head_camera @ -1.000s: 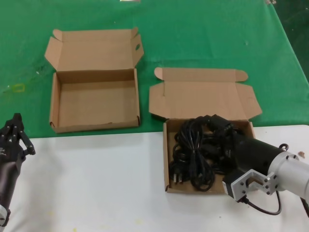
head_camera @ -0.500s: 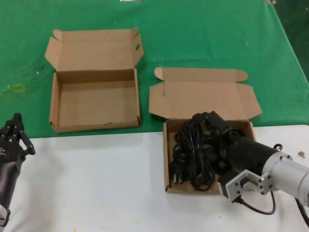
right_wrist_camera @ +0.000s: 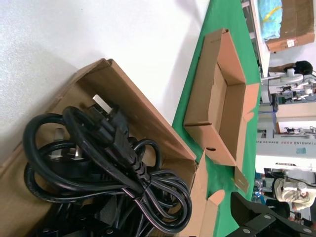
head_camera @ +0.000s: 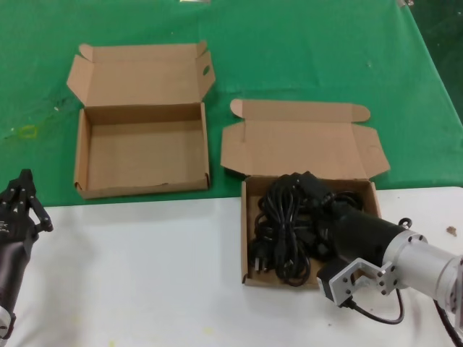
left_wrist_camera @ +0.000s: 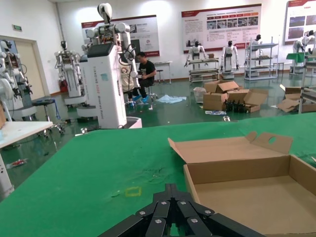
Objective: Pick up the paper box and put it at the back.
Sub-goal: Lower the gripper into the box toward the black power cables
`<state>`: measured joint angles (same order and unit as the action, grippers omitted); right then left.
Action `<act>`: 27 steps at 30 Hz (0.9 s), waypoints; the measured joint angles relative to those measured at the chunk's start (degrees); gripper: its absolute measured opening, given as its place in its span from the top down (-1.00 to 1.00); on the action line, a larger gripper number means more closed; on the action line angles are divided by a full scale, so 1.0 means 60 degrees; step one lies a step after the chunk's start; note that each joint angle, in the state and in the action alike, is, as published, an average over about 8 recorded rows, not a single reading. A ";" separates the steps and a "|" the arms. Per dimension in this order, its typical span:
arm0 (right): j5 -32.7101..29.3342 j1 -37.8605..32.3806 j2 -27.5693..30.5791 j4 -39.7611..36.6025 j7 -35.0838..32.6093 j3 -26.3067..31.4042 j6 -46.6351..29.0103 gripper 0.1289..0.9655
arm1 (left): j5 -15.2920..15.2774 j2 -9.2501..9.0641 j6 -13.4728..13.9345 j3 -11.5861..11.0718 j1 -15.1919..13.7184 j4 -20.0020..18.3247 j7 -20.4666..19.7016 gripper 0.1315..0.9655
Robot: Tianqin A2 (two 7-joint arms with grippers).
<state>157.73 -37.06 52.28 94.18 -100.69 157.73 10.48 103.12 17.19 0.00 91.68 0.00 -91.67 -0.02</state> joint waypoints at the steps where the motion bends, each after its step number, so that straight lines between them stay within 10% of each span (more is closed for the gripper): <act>1: 0.0000 0.0012 0.0002 0.0006 -0.0019 0.0000 -0.0010 -0.72 | 0.0000 0.0000 0.0000 0.0000 0.0000 0.0000 0.0000 0.97; 27: 0.0001 0.0390 0.0146 -0.0046 -0.0255 0.0000 -0.0376 0.20 | 0.0000 0.0000 0.0000 0.0000 0.0000 0.0000 0.0000 0.97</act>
<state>157.73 -34.73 53.16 93.91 -102.22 157.73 8.22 103.12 17.19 0.00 91.68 0.00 -91.67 -0.02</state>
